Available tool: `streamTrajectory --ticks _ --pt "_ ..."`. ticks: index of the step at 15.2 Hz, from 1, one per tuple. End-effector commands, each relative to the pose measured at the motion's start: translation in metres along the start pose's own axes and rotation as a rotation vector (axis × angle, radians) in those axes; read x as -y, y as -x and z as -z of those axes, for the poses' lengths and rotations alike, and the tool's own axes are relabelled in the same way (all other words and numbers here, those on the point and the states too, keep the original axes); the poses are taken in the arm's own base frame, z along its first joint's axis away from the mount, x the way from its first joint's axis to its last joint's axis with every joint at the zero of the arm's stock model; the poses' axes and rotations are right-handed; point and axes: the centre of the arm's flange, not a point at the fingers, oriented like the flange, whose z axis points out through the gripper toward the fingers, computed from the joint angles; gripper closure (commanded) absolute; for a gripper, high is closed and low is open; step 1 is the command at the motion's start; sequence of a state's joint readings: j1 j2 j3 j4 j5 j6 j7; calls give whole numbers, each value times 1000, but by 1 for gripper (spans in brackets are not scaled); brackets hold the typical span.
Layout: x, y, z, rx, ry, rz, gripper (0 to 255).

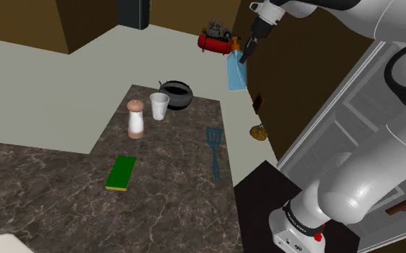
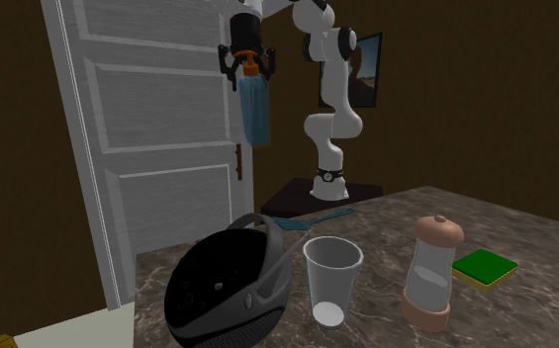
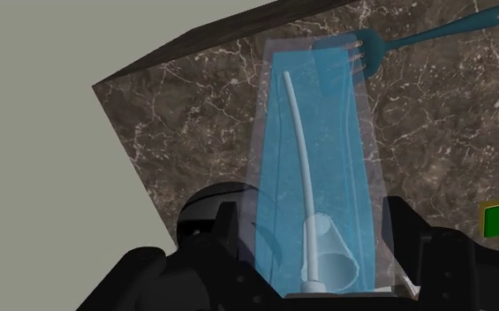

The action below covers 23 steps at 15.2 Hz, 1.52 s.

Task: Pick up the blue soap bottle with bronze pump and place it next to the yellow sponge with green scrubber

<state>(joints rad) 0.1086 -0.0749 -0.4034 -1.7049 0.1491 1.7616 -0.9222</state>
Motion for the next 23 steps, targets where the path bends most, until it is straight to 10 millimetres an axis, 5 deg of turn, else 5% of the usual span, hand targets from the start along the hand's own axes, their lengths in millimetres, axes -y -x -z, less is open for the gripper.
streamTrajectory --ticks 1,5,23 --pt "1 -3 11 0 0 0 255" --pt "1 -7 30 0 0 0 255" --pt "210 -117 4 0 0 0 255"
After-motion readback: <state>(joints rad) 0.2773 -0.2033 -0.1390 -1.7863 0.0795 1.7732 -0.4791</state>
